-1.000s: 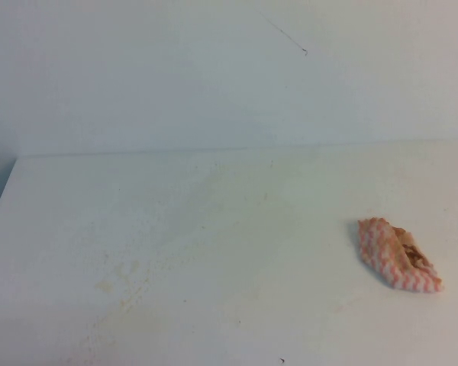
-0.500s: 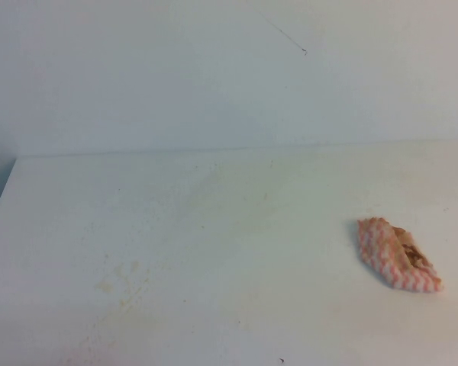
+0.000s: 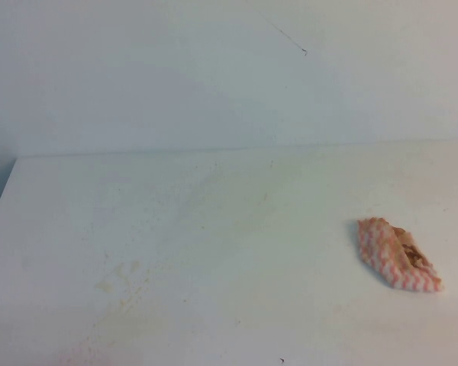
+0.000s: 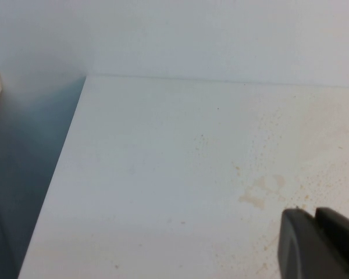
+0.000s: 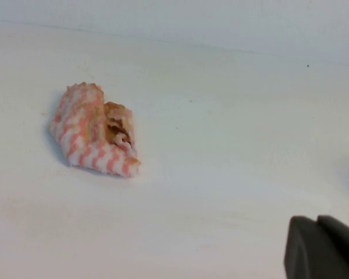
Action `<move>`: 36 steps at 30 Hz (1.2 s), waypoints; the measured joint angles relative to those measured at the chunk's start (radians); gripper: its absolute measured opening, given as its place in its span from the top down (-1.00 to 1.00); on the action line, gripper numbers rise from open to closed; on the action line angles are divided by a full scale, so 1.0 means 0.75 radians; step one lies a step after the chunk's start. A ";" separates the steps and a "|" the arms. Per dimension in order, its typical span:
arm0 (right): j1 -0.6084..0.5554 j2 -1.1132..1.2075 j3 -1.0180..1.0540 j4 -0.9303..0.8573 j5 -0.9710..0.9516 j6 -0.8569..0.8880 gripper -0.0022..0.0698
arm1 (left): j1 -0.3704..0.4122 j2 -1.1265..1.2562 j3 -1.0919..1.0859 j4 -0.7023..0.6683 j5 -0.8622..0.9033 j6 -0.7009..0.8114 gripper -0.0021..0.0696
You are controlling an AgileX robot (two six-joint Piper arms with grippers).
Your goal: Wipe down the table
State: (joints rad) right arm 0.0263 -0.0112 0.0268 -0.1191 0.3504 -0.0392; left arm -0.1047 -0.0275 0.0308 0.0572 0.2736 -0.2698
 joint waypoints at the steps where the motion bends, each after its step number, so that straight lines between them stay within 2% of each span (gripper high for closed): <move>1: 0.000 0.000 0.000 -0.003 0.000 0.008 0.95 | 0.000 0.000 0.000 0.000 0.000 0.000 0.94; 29: 0.000 0.000 0.000 -0.009 0.000 0.019 0.95 | 0.000 -0.003 0.000 0.000 0.000 0.000 0.94; 36: 0.000 0.000 0.000 -0.009 0.000 0.019 0.95 | 0.076 -0.003 0.000 0.000 0.002 0.000 0.94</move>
State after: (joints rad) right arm 0.0263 -0.0112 0.0268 -0.1255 0.3504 -0.0251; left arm -0.0475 -0.0300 0.0308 0.0572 0.2752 -0.2698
